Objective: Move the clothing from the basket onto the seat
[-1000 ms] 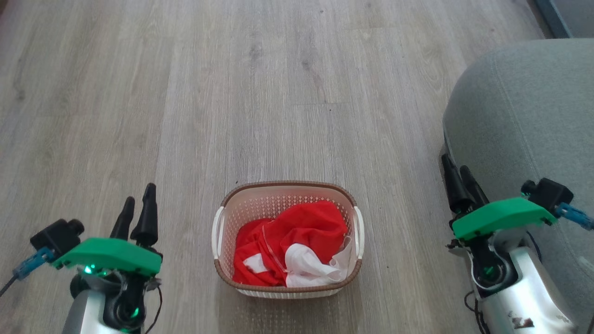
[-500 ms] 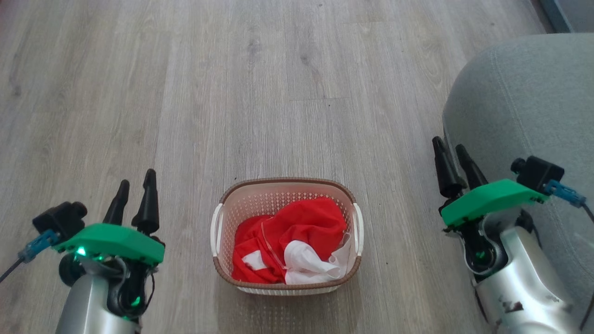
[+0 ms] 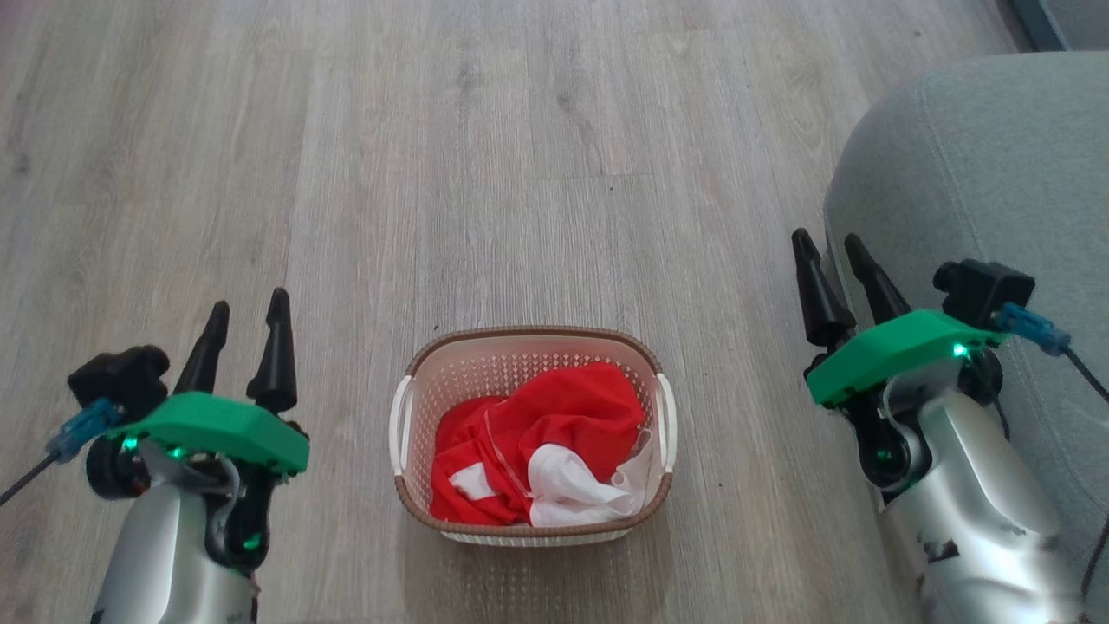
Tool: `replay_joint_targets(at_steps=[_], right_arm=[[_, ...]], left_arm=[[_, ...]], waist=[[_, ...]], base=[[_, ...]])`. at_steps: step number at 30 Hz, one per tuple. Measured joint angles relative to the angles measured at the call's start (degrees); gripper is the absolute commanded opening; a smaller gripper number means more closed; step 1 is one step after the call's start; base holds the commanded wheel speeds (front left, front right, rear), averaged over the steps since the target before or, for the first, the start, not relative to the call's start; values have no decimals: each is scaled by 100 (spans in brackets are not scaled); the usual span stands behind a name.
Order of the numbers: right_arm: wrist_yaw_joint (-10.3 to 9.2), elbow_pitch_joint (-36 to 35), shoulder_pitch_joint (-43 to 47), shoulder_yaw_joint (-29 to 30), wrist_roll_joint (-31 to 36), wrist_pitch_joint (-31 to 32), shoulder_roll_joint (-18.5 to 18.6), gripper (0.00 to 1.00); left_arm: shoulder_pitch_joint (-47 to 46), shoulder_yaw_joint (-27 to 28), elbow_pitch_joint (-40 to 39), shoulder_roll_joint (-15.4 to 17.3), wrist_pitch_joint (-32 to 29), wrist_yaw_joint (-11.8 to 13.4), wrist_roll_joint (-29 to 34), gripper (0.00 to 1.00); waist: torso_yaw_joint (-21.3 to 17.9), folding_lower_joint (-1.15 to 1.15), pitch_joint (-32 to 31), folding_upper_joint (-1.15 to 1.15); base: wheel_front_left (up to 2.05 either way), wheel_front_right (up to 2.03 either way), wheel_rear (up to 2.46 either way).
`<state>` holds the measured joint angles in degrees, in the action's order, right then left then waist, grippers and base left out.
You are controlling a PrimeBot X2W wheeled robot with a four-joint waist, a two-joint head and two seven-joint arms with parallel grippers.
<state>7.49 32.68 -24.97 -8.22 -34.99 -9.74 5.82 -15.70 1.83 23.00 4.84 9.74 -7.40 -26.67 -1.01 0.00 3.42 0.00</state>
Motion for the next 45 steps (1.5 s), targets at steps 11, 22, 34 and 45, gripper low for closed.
replay_joint_targets(at_steps=[11, 22, 34, 45], right_arm=[[0, 130, -299, -118, 636, -170, 51, 100], [1, 318, -524, -62, 1432, -350, 81, 100], [1, 335, -616, 226, 2031, -471, 98, 100], [1, 236, -599, 388, 2090, -472, 82, 100]], left_arm=[[-206, 13, 34, 3, 153, -1, 739, 100], [-370, 214, 241, 0, 348, -1, 1499, 100], [-412, 335, 314, -82, 454, -2, 1991, 100], [-401, 345, 389, -108, 454, -2, 2029, 100]], waist=[[-13, 0, 39, 0], [-26, 0, 63, 0], [-48, 0, 29, 0], [-67, 0, 11, 0]], base=[[0, 0, 0], [0, 0, 0], [0, 0, 0], [0, 0, 0]])
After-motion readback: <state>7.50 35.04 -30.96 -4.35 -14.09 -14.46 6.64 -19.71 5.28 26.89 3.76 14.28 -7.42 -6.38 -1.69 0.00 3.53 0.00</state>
